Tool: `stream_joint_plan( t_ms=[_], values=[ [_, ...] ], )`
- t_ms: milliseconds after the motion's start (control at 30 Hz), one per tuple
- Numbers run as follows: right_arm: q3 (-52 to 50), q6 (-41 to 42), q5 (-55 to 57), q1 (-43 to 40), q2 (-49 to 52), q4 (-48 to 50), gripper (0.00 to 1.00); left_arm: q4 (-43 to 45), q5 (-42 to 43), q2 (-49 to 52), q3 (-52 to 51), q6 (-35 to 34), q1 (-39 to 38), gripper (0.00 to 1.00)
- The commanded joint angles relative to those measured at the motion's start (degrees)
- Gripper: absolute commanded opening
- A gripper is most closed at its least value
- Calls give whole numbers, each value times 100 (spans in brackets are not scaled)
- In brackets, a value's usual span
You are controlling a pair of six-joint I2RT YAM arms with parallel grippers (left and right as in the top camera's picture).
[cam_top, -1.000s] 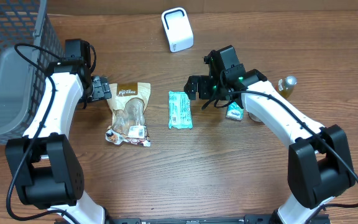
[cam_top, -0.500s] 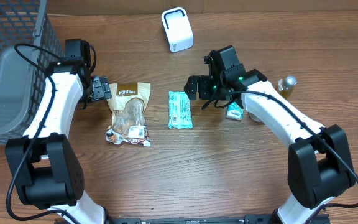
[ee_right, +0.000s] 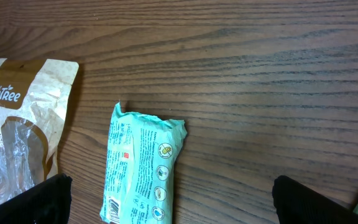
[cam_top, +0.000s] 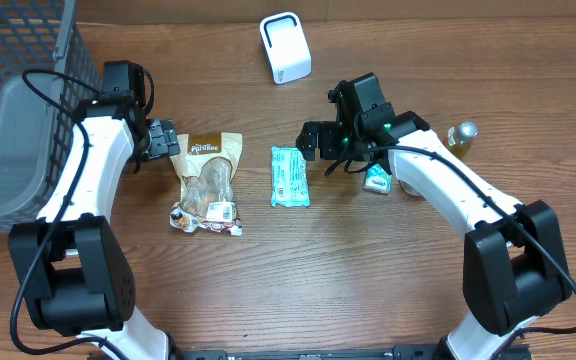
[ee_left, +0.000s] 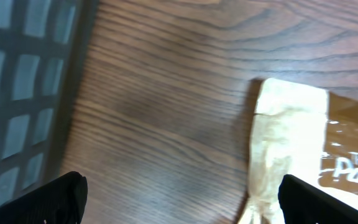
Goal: Scan the item barcode
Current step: 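Move the left gripper right toward the mint-green bar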
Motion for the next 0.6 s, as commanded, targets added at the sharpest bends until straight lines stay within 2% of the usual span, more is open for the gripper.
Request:
stream_joint_plan(
  t_ms=[0,33,100,133,167,267,300,567],
  values=[
    [83,-42,61,-28,-111,20,100,131,675,-4,31,-74,-46,98],
    [83,-42,61,-28,-111,17,100,188,828,-4,31,-79,-44,77],
    [83,-42,61,-28,-111,17,100,256,1432,-4,31,-208,-46,25],
    [83,-42,61,-28,-111,17,100,249,1834,-4,31,-326,-50,14],
    [83,-42,61,-28,-111,17,100,192,2590,-4,24,-396,-81,4],
    [83,-39,61,-28,-111,17,100,76,3591,-4,13,-404,-229,4],
    [83,-35,55,-28,-111,17,100,76,3698,-4,11,-407,-310,4],
    [83,0,-675,-28,-111,-164,100,310,3344,-4,11,-638,-1222,4]
  ],
)
